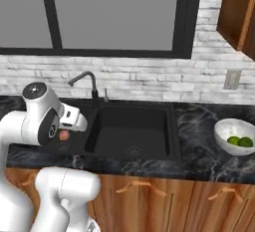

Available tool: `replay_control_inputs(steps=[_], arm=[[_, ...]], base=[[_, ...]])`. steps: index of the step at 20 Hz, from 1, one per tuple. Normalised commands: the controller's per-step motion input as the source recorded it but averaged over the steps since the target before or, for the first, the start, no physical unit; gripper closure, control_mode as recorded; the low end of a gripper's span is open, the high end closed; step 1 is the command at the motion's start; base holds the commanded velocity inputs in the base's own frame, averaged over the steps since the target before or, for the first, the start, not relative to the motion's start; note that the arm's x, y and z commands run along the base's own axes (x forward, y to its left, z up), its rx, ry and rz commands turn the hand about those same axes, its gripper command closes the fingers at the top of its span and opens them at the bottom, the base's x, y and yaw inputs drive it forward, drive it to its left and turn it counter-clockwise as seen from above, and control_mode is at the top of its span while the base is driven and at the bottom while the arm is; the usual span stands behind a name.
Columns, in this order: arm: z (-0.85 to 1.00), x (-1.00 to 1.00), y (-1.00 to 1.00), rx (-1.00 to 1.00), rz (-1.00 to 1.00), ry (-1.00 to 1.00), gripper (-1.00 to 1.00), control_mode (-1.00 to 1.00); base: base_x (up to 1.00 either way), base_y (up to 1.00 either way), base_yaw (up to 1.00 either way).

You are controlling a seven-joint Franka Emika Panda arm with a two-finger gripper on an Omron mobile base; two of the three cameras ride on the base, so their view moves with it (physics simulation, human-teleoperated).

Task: Pick the limes from the cabinet and place them in one bowl. Pick the onion from the sink and place it in the other bowl.

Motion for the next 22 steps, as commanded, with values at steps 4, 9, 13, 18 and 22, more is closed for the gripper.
replay_control_inputs(steps=[4, 9, 13, 18, 22], arm=[[0.0, 0.0, 0.0, 0.0, 0.0, 0.0, -1.0, 1.0], [0.0, 0.11, 0.06, 0.0, -0.01, 0.0, -1.0, -1.0], [-0.04, 0.38, 0.14, 0.0, 0.01, 0.0, -1.0, -1.0], [-0.36, 0.62, 0.1, -0.1, 0.13, 0.1, -1.0, -1.0], [-0.42, 0.56, 0.13, -0.13, 0.18, 0.06, -1.0, -1.0]], base=[[-0.04, 0.79, 0.0], [0.02, 0.37, 0.0], [0.0, 0.0, 0.0], [0.0, 0.0, 0.0], [0.0, 0.0, 0.0]])
